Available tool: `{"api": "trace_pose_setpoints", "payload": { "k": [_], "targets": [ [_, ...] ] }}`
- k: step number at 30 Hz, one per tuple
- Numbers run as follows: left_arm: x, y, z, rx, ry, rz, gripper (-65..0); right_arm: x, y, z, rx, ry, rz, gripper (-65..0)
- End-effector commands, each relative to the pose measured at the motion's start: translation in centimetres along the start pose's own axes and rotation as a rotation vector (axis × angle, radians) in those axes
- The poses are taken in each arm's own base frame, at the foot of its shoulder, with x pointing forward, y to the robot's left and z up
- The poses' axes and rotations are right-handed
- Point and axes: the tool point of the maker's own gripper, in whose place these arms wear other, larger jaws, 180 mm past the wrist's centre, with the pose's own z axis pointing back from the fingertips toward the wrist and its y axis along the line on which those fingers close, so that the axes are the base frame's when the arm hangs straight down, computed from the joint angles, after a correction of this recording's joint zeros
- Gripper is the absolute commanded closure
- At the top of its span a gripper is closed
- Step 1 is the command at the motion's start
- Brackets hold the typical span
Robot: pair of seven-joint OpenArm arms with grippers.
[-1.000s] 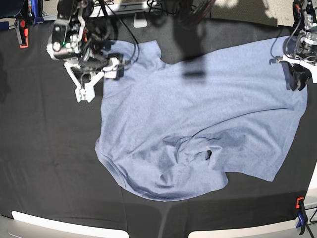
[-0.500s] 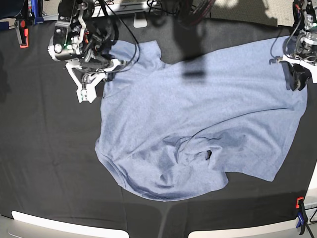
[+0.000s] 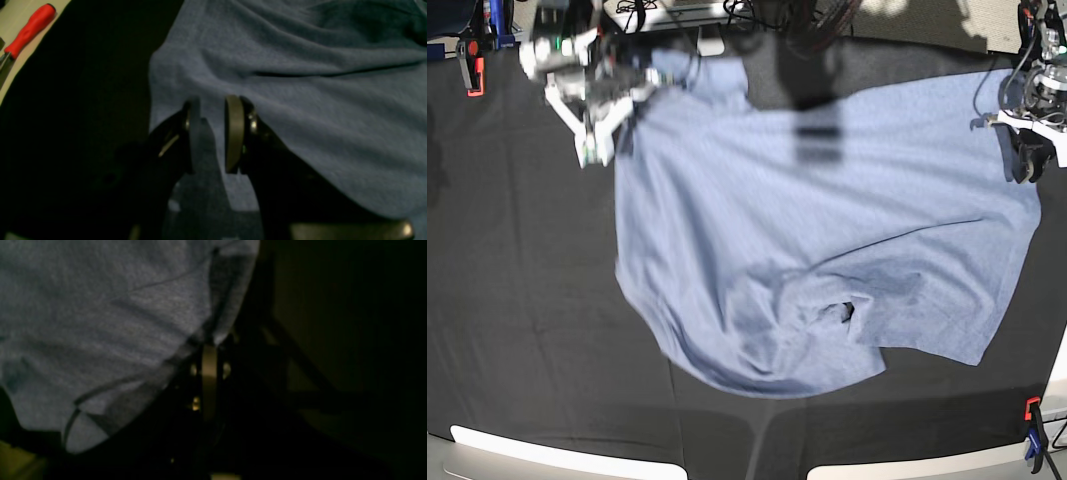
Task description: Layout the t-shirt on the table in an organized manner, then fold the t-shirt properly
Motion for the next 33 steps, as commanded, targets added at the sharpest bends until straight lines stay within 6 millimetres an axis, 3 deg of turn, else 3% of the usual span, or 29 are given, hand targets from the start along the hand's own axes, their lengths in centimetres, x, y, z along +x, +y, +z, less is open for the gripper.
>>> {"api": "trace_pose_setpoints", "payload": {
  "k": [1, 9, 14, 18, 33],
  "targets": [
    [1.7, 0.2, 0.0, -0.006, -0.052, -0.013, -11.7, 0.3, -0.1, 0.8, -0.005, -0.023, 0.005, 0.0],
    [1.7, 0.2, 0.0, -0.006, -0.052, -0.013, -11.7, -0.5, 0.1, 2.2, -0.011, -0.019, 0.016, -0.2],
    [1.7, 0.2, 0.0, -0.006, -0.053, -0.013, -11.7, 1.2, 0.0, 2.0, -0.013, -0.065, 0.019, -23.2],
    [1.7, 0.2, 0.0, -0.006, -0.053, -0.013, -11.7, 2.3, -0.1, 1.8, -0.017, -0.07, 0.022, -26.1],
    [2.1, 0.2, 0.0, -0.007, -0.069, -0.013, -11.7, 12.8, -0.8, 2.7, -0.039, -0.34, 0.042, -26.1]
  ]
}}
